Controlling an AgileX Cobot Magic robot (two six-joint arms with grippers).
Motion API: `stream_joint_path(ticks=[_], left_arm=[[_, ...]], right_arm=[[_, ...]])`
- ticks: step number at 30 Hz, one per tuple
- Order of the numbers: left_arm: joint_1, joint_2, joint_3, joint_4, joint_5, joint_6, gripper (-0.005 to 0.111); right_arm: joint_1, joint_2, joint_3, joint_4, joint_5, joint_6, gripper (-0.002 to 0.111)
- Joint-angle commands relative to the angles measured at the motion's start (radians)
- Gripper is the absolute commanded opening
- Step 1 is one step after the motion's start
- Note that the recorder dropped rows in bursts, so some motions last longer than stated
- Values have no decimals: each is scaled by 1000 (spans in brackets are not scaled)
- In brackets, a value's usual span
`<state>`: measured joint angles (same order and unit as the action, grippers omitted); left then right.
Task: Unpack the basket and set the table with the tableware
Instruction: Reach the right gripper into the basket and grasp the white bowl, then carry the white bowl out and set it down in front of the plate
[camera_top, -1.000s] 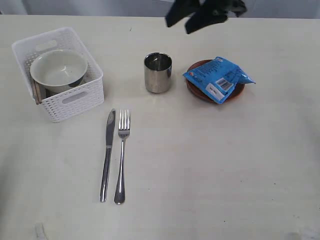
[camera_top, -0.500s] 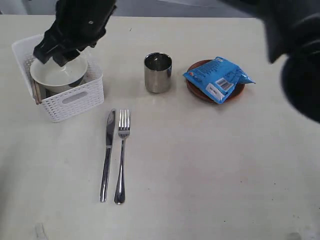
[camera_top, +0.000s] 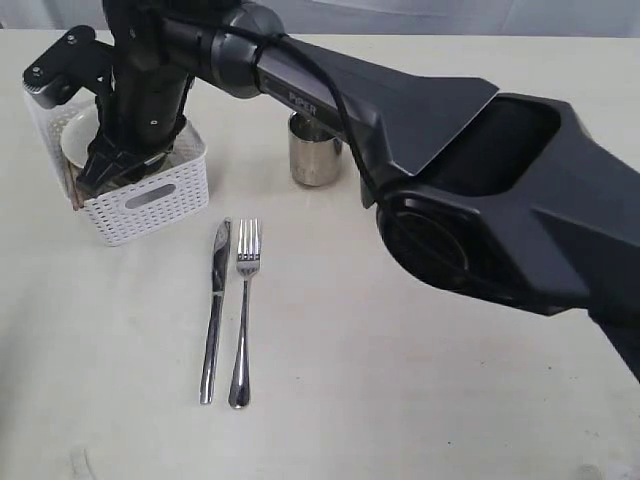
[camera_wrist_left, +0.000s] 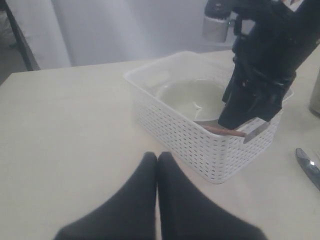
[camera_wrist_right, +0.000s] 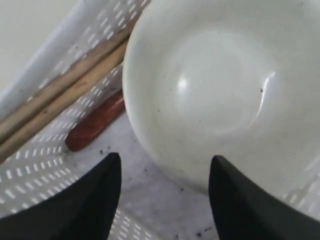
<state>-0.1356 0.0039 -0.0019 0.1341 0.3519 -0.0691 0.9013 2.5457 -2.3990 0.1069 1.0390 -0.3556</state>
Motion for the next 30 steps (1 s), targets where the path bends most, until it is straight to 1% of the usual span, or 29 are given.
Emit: stream_joint_path(ticks=[1,4,5,6,7,9,12,13,14,21,24,30], left_arm=[[-3,-4,2,0,-9,1,0],[-3,-4,2,0,-9,1,0],[-3,-4,2,0,-9,1,0],[-3,-4,2,0,-9,1,0],[-3,-4,2,0,-9,1,0],[-3,-4,2,0,-9,1,0],[-3,-4,2,0,-9,1,0],[-3,-4,2,0,-9,1,0],[-3,-4,2,0,-9,1,0],[-3,-4,2,0,-9,1,0],[-3,-4,2,0,-9,1,0],[-3,-4,2,0,-9,1,0]], right_arm=[[11,27,-9,-29,-59,-35,51],[28,52,-7,-64,-63,-56,51],[31,59,-7,-80,-69,-56,50],[31,64,-7,-98,-72,-56,46],[34,68,-7,-113,-72,-56,37],[34,70,-7,-115,-72,-56,24],[34,65,-7,-133,-72,-64,6],[34,62,-7,-138,-72,-64,1],[34,56,-7,-137,-72,-67,0],[34,-18,-7,-142,-69,-88,0],[34,-68,-7,-177,-52,-88,0],[34,-171,-7,-228,79,-69,0]])
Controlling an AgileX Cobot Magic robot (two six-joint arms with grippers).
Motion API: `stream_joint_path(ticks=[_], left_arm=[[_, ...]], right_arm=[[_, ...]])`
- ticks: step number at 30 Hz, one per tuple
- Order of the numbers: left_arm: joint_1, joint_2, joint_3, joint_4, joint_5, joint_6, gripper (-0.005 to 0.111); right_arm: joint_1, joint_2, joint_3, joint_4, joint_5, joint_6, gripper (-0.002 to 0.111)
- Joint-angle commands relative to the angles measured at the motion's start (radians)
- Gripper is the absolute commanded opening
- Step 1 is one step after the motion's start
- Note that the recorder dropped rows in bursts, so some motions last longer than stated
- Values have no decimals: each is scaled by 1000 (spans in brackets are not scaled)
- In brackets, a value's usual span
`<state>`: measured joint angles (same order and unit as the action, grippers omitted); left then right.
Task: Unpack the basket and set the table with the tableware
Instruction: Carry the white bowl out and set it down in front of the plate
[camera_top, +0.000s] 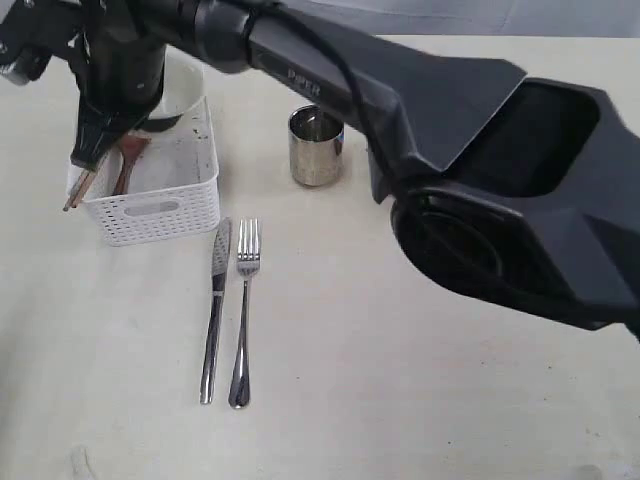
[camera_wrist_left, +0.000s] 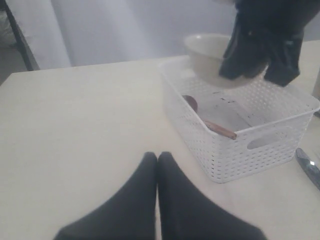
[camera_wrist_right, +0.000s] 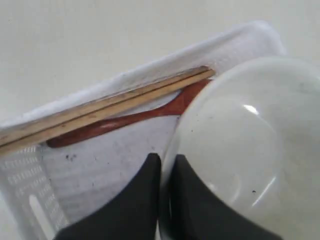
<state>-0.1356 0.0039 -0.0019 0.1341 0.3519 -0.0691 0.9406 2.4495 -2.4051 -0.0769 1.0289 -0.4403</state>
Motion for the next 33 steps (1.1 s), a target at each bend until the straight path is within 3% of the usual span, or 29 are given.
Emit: stream_joint_path(ticks=[1,8,16,21,28,33], left_arm=[[-3,-4,2,0,-9,1,0],[-3,-4,2,0,-9,1,0],[-3,-4,2,0,-9,1,0],[-3,-4,2,0,-9,1,0],[-3,-4,2,0,-9,1,0],[-3,-4,2,0,-9,1,0]], right_arm=[[-5,-91,-1,-57,119,31,0],[-8,-178,-1,-112,192,116,0],[-77,-288,79,53,192,168,0],[-114,-444,420,50,192,173,0],[-183,-795,967,47,-32,193,0],[-228,-924,1194,47,-36,191,0]])
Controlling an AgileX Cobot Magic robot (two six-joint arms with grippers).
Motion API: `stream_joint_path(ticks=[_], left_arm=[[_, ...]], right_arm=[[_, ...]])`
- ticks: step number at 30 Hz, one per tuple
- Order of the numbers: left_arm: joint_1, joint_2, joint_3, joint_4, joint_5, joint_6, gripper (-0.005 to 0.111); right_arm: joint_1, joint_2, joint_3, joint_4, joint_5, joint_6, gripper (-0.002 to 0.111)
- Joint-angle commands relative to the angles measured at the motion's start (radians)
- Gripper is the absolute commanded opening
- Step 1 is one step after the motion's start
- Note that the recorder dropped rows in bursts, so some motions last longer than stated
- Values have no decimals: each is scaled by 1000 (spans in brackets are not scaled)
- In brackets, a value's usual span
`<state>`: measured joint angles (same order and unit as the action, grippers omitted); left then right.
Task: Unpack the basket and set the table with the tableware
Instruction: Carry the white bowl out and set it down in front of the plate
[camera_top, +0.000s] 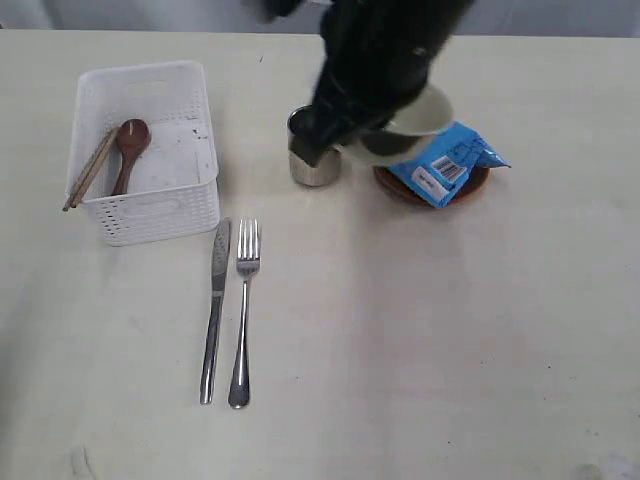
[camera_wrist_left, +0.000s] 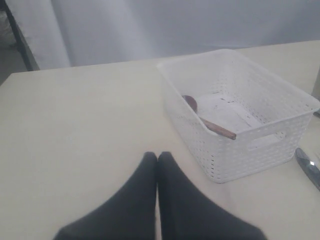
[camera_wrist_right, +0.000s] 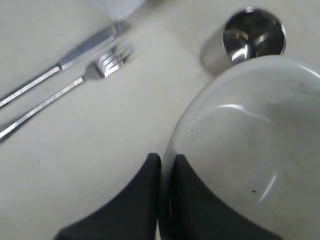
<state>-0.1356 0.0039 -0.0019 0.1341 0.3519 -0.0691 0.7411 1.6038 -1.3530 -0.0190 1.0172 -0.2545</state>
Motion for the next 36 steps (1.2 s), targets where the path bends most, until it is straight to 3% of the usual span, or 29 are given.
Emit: stream_joint_path(ticks=[1,10,21,30,35,36], left_arm=[[-3,-4,2,0,-9,1,0],[-3,-4,2,0,-9,1,0],[-3,-4,2,0,-9,1,0],[-3,-4,2,0,-9,1,0],[-3,-4,2,0,-9,1,0],[-3,-4,2,0,-9,1,0]], right_arm=[[-29,-86,168,-8,-35,5,0],[-24,-38,345,179,-231,-42,0],[118,-15,422,120,-319,-59,0],[122,-15,554,102,-485,-97,0],[122,-15,555,103,-449,-143,0],[122,-15,555,103,-419,-143,7]])
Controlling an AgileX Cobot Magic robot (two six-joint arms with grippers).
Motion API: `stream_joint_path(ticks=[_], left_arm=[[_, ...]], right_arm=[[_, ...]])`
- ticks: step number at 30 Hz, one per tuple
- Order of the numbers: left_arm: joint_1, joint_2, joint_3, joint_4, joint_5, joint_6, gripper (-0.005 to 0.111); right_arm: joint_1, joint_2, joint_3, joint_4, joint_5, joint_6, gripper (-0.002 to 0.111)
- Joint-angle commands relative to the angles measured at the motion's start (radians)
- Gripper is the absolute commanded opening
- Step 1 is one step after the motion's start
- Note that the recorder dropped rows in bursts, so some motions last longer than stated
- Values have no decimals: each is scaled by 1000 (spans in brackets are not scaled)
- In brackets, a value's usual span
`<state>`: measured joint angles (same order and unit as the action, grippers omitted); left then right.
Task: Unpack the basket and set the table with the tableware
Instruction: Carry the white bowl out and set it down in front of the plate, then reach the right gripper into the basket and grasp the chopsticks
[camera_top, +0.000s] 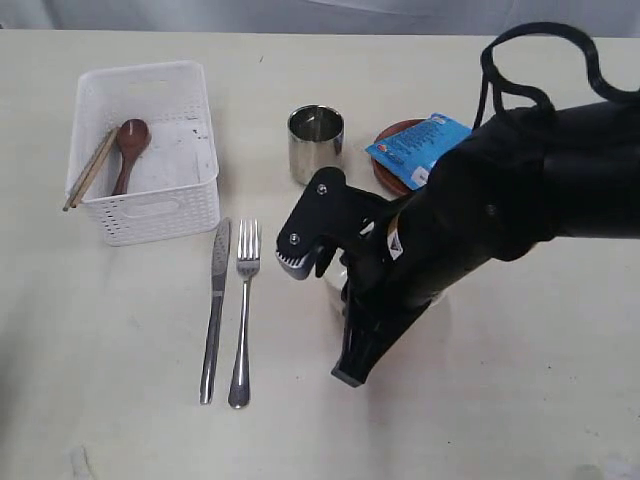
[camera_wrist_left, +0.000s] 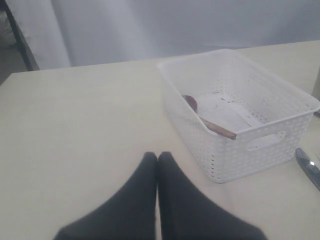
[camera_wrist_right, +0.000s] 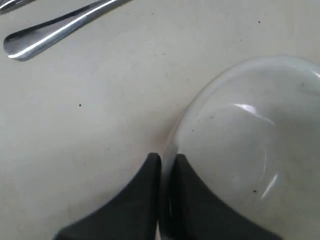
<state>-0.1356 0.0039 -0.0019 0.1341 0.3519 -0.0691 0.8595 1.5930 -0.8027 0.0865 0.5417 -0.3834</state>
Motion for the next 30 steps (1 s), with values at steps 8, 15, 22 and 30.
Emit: stream_joint_path(ticks=[8,15,22,30], left_arm=[[-3,-4,2,0,-9,1,0],[-3,-4,2,0,-9,1,0],[-3,-4,2,0,-9,1,0],[-3,-4,2,0,-9,1,0]], right_arm=[[4,-12,-45,-3,157,17,48],[4,-63,-281,209,349,115,48],[4,77,-564,454,322,183,48],[4,428,-981,473,354,365,48]])
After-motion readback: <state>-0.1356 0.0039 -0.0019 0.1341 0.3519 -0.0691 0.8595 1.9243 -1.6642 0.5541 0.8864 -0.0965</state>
